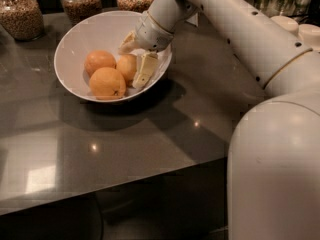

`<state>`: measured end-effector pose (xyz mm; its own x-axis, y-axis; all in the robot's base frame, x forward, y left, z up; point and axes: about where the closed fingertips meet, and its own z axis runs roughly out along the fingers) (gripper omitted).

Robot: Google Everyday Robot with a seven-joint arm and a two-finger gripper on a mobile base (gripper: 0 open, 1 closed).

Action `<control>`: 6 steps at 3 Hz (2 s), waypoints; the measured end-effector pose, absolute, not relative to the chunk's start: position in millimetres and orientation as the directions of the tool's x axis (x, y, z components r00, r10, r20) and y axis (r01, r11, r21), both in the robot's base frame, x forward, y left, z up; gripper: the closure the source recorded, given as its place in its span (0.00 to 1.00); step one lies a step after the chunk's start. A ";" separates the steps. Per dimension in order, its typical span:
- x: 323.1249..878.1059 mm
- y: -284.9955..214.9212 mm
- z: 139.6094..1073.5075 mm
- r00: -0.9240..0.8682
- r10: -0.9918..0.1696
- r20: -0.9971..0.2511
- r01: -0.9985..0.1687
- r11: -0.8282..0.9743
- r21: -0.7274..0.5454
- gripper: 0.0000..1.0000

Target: Pick orange from white bowl

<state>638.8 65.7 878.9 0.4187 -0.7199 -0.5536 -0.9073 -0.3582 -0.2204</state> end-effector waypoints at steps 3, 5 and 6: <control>661.3 67.3 850.0 0.452 -0.755 -0.475 -0.891 -0.358 -0.279 0.45; 668.7 66.6 867.9 0.475 -0.746 -0.467 -0.876 -0.348 -0.335 0.93; 668.2 60.0 896.0 0.481 -0.740 -0.470 -0.870 -0.338 -0.359 1.00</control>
Offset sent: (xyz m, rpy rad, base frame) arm 0.0233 -0.0032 -0.0286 -0.0784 -0.1052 -0.0074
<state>668.2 60.0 896.0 0.4813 -0.7400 -0.4698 -0.8700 -0.3382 -0.3586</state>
